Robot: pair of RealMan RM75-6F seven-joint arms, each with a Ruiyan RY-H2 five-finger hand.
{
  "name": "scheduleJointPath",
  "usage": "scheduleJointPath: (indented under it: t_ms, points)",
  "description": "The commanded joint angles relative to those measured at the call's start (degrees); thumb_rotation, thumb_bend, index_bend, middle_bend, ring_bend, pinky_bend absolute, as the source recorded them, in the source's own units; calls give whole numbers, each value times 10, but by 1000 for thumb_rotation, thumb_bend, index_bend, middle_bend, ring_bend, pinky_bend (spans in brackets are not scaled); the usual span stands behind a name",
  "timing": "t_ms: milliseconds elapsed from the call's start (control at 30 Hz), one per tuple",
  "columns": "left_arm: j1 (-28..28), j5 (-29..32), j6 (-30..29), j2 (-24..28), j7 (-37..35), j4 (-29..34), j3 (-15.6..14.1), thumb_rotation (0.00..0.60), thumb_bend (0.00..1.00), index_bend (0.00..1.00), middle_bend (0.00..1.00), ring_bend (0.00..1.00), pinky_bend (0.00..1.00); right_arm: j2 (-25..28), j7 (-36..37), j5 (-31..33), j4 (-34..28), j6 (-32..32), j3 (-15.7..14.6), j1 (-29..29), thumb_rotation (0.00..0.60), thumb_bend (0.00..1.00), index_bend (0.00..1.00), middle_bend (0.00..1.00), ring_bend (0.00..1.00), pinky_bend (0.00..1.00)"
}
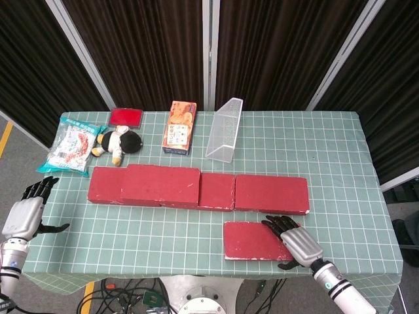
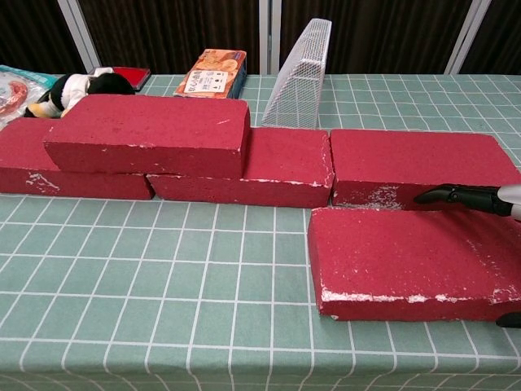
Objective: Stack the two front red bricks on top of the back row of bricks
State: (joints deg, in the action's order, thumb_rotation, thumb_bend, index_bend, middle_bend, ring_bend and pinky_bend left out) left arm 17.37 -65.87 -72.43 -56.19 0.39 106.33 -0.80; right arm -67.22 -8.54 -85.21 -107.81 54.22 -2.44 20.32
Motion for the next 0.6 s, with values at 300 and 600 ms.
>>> scheduleJointPath:
  t_ms: [300, 600]
  points:
    - [-10, -5, 10, 2, -1, -3, 13, 600, 19, 0, 0, 0, 0, -9, 0, 29, 4, -22, 2, 20, 600, 0, 0, 0, 0, 0]
    - [-16, -6, 18, -3, -3, -7, 22, 600, 19, 0, 0, 0, 0, -17, -3, 45, 7, -31, 0, 32, 600, 0, 0, 0, 0, 0]
